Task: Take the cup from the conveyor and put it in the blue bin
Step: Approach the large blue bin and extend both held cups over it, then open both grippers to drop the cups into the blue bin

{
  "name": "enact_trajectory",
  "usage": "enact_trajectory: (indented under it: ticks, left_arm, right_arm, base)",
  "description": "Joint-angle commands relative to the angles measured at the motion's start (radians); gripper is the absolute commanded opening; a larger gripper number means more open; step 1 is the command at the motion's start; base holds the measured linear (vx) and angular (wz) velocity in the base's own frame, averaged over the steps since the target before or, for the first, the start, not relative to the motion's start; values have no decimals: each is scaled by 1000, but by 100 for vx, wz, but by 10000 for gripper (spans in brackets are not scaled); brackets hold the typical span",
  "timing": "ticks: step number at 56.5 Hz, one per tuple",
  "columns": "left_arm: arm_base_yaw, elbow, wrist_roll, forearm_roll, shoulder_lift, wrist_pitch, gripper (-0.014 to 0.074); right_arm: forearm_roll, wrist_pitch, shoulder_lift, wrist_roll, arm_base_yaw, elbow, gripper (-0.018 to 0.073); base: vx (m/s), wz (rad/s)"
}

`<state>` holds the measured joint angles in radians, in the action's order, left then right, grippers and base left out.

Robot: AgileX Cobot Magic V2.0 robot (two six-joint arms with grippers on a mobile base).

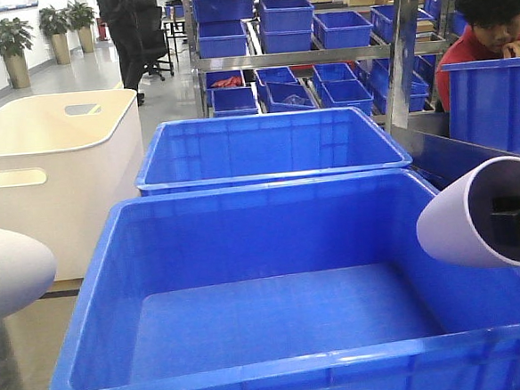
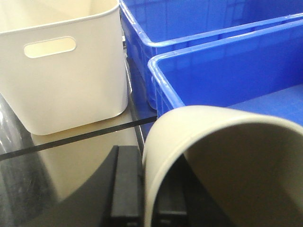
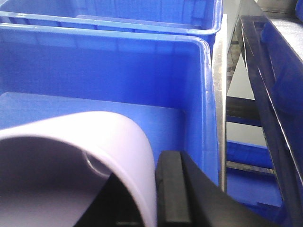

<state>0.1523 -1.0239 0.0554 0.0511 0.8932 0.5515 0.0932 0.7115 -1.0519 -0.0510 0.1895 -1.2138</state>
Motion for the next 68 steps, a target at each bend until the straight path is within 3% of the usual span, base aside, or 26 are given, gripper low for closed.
enact_trajectory:
  ticks: [1,38,44,51,62,68]
  left_arm:
    - [8,-28,-4,12,-11,-95,-4]
    - [8,-28,-3,12,-7,-200,-4]
    - [14,-31,4,56,16,-247,-4]
    - [85,-56,152,163,67,-238,-4]
    - [237,-168,447,370,237,-241,-4]
    - [270,-217,481,429,329,-237,-1]
  right_arm:
    - [-1,-83,17,1,-5,-31,-9]
    - [1,-142,17,1,-5,-31,-9]
    - [21,-141,6,-12,-3,-31,-9]
    - [96,-161,-22,-100,-3,-31,-9]
    - [340,-217,-105,-272,-3,-31,-9]
    - [402,-218,-144,-313,-3,-31,-6]
  base:
    - [0,-1]
    - [0,0]
    - [0,0]
    - [0,0]
    - [0,0]
    - [0,0]
